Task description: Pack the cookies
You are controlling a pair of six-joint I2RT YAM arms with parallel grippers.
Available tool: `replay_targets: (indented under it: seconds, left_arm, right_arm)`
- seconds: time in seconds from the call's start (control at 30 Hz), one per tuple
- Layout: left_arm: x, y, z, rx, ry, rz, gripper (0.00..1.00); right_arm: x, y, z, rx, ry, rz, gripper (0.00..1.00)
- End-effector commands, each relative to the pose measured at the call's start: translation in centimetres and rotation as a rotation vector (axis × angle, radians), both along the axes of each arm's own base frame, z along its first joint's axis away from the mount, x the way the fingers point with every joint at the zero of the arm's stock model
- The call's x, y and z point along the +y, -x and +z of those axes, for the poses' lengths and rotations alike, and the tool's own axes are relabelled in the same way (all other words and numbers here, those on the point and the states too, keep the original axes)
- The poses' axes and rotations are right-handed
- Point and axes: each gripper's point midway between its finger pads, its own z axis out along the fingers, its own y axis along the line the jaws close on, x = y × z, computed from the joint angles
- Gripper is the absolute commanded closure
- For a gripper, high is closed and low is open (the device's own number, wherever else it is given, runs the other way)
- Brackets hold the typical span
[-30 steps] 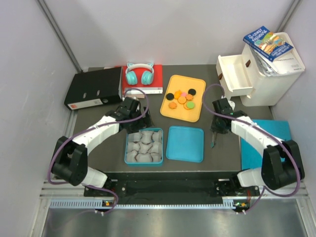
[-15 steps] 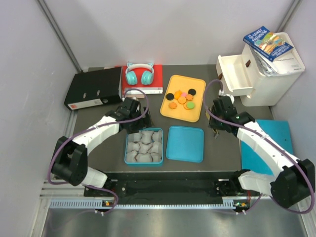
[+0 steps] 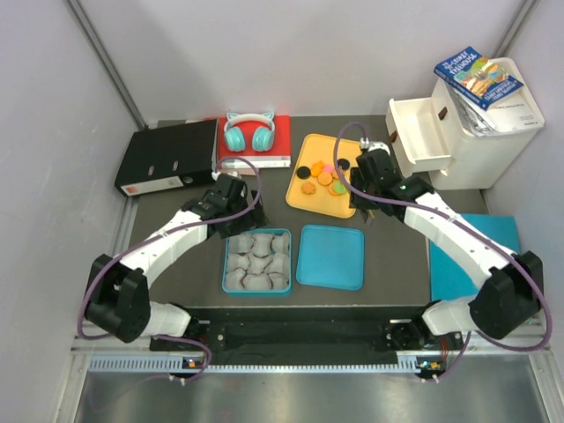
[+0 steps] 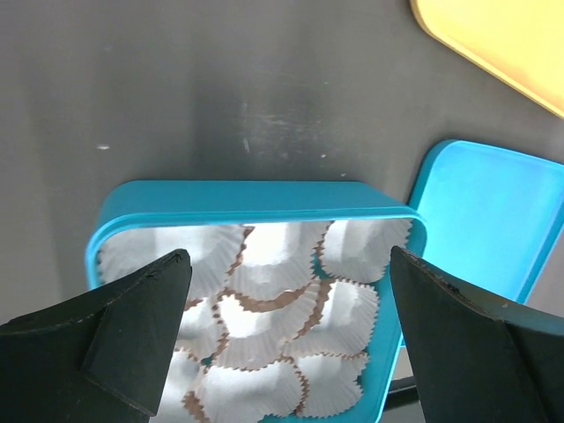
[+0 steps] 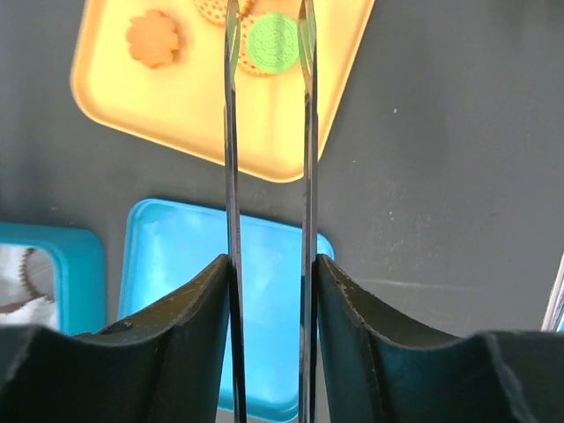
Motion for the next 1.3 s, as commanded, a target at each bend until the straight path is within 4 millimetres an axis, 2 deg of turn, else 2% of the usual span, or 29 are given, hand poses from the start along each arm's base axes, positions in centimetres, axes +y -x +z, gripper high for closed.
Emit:
replay_targets:
  seconds: [0.0,0.03,0.13,0.4,0.67,0.83,1.1,1.27]
  left_arm:
    - [1.3,-0.5,1.9,-0.071,-0.054,0.016,0.02]
    - [1.4,-0.4,1.9,-0.071,-0.053,0.017,0.02]
    - [1.3,-0.2,1.5,-0.063,-0.050,0.016,0.01]
    - [1.0,-0.5,1.2,-0.057,-0.041,0.014,0.02]
    - [1.1,-0.3,0.6,-0.044,-0.050,0.013,0.02]
    - [1.3,-0.1,0.4,-0.041,-0.058,0.013,0.02]
    - [1.3,-0.2,0.3,-0.037,-0.058,0.015,0.02]
    - [1.2,-0.3,0.4,-0.040,-0.056,0.017,0.02]
  right_arm:
    - [0.9,-1.7,0.2,-0.020,0.054,0.039,0.57]
    - [1.0,-1.8,-0.1,-0.018,0.059,0.042,0.53]
    - [1.4,-2.3,-0.5,-0.018,0.064,0.061,0.50]
    - [1.6,-3.6,-1.0,-0.027,0.090,0.051,0.49]
    - [2.3,-4.6,-3.6,0.028,0.112,0.049,0.49]
    - [2.5,-4.8,-4.5,0.051,0.121,0.045,0.53]
    - [2.0,-4.5,-4.3,0.044,0.129,0.029,0.62]
    - [1.6,-4.0,-2.7,0.016,0.113,0.026,0.63]
